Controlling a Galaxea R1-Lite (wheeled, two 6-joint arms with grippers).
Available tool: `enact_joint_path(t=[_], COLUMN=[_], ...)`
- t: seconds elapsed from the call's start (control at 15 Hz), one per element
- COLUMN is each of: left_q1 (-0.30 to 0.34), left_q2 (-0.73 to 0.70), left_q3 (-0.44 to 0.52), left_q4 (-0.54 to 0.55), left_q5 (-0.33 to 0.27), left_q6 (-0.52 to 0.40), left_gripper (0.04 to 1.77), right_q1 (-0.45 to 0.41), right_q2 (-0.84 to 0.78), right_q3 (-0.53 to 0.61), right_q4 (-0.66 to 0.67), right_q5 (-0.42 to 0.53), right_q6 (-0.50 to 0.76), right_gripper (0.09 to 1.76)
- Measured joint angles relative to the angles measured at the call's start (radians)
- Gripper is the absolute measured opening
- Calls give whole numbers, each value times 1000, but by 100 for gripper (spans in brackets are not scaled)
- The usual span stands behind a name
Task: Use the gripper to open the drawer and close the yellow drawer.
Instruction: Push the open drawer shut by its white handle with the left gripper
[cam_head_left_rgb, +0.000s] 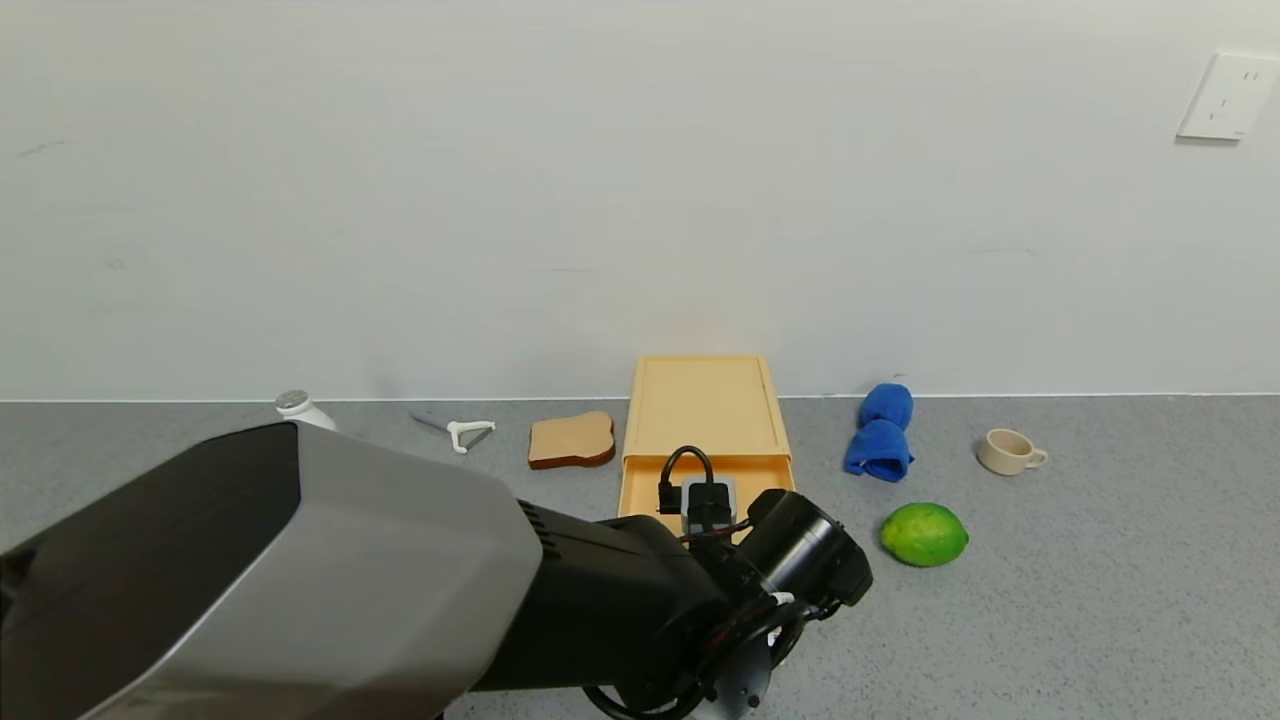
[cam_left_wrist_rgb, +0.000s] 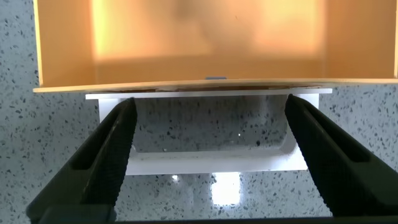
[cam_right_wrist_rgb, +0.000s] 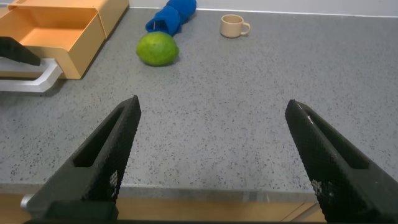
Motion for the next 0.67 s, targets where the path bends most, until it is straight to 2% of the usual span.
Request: enact_joint_path(t=[0.67], left_q1=[39], left_q2=[19], left_q3=[-47], left_q4=[1], left_q5=[-1], left_q6=[40], left_gripper=[172], right_q1=[0], right_q2=[0], right_q3=[0], right_q4=[0], right_q5=[0], right_q6=[0], right_gripper=[171])
